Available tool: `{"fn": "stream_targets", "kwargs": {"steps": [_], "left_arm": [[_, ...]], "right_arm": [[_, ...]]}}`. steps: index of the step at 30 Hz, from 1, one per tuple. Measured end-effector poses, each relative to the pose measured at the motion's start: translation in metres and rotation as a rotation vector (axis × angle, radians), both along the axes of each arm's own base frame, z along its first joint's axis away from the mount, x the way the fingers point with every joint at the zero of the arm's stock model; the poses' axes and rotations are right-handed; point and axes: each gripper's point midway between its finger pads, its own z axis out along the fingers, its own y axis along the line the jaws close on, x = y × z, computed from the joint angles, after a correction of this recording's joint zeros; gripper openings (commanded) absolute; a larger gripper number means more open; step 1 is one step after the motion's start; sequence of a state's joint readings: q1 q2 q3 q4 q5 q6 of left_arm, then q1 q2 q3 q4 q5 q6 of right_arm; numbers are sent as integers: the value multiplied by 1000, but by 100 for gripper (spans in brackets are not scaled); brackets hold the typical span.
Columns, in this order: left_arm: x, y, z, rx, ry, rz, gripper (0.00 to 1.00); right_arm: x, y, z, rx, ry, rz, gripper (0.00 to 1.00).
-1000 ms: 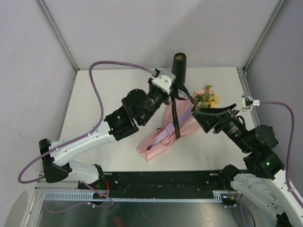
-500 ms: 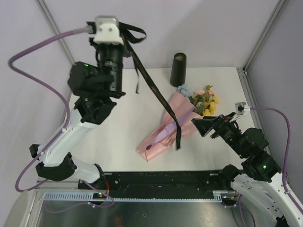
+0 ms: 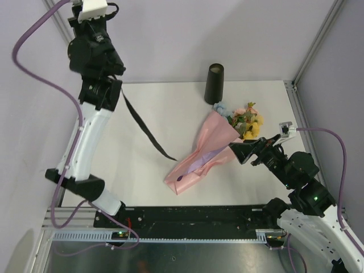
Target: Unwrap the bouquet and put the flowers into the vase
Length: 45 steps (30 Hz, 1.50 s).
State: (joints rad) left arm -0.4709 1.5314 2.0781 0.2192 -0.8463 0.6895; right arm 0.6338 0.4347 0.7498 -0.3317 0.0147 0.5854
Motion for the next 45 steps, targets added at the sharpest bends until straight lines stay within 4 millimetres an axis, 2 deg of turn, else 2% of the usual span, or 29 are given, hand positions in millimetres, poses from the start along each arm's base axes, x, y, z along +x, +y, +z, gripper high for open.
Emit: {"fn": "stream_targets", "kwargs": {"steps": [5,8,11,14,16,18,19,22,26,30,33,36,37,40,42,45], "left_arm": [[54,41,-31,42,96,160,0],[78,71,-48,64,151,241,0],[85,104,-56,63,171,309,0],[82,129,-54,45,156,350,0],[82,131,-55,21,135,341,2],[87,125,-68,1,148,308,4],[93,119,-80,-11,164,280,3],[120,98,-140,-42,273,190,1],[162,70,-246,-76,506,82,0],[181,55,-334,-110,701,34,5],[181,50,-376,-151,795,4,15],[181,48,-394,-237,815,-53,16],[183,49,-396,-274,805,-72,23],[185,60,-402,-376,784,-107,62],[184,69,-406,-448,772,-117,78],[182,76,-411,-509,764,-120,95]], "right_arm": [[2,-1,-1,-22,-11,-6,99],[5,-1,-5,-39,-5,-12,99],[10,-2,-13,-66,15,-24,99],[16,-2,-20,-85,38,-32,99],[21,0,-26,-97,61,-27,99],[25,2,-32,-109,85,-24,99],[28,3,-36,-116,98,-22,99],[34,6,-45,-133,133,-17,99],[38,5,-51,-139,159,-11,98],[37,-1,-47,-126,150,-16,98],[34,-3,-45,-119,143,-15,98],[31,-3,-43,-113,136,-4,98],[31,-3,-42,-112,137,-1,98],[30,-1,-45,-110,147,8,98],[29,0,-48,-109,157,12,98],[30,1,-54,-107,180,11,98]]}}
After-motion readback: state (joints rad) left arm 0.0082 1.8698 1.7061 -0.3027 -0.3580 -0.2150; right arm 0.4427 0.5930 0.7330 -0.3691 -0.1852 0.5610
